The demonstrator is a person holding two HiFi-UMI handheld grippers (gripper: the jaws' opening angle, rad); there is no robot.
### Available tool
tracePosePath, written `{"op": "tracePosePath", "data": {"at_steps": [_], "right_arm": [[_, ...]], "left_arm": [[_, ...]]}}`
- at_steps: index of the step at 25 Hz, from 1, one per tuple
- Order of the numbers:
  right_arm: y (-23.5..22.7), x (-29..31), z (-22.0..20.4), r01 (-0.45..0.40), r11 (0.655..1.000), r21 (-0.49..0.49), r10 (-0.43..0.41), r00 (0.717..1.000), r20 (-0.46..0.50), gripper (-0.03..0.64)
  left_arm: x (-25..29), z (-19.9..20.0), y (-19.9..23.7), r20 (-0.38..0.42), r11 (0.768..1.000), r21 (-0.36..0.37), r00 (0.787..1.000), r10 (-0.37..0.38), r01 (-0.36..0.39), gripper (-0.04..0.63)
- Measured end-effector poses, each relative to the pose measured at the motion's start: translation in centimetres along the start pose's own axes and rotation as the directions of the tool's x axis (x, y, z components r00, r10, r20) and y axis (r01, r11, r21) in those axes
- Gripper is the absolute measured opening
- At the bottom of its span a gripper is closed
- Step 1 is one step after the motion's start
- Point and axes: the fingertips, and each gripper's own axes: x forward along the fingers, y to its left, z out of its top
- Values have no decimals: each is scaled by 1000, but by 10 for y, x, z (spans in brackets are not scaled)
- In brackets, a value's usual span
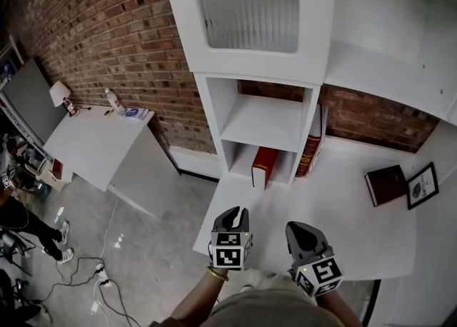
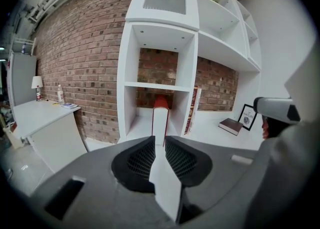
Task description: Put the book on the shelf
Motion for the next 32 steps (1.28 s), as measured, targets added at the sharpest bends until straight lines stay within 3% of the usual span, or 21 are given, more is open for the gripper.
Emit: {"op": "tracePosePath", "data": {"at_steps": [15,32], "right_arm": [[24,-7,-11,-32,999,7,31,999,36,6],[51,-1,-18,-57,998,-13,58,997,49,6]], "left_arm": [[-51,-12,6,32,999,-27,999,23,-22,17],[-84,-27,22,39,999,-44,999,24,-22,9]]}}
